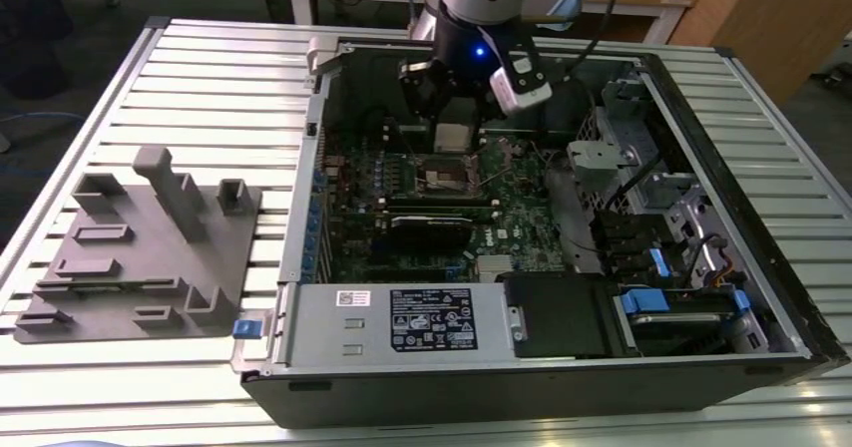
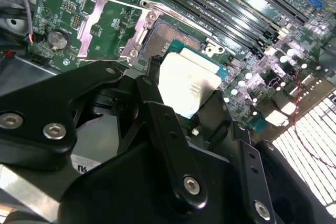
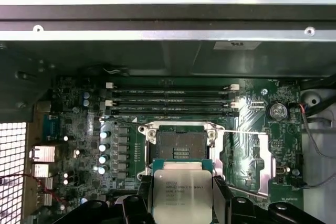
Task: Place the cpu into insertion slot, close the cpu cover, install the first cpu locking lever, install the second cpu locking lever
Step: 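Place the cpu into insertion slot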
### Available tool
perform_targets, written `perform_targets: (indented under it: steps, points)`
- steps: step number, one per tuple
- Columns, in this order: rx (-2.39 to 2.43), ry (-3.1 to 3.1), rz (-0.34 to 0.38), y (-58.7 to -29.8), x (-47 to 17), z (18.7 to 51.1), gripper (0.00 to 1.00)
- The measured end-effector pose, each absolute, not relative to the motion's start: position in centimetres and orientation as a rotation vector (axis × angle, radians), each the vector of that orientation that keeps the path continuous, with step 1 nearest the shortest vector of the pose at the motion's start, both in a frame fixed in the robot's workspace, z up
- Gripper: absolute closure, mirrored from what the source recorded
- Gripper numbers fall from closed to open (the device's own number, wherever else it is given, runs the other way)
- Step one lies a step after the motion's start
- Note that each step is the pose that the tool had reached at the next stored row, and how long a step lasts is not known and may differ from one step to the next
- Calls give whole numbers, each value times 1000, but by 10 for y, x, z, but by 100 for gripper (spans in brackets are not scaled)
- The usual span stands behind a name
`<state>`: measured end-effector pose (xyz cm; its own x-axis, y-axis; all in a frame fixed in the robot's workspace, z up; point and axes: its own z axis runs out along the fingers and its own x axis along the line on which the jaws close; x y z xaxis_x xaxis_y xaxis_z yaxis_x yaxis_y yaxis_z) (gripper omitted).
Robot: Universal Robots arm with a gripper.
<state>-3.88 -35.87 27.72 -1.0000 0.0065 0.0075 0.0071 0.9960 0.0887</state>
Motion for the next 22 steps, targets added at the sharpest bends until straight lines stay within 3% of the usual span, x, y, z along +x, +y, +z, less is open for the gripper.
perform_targets:
  steps: [22]
  points:
    - [-11,-3131,-138,-359,-39,256,46]
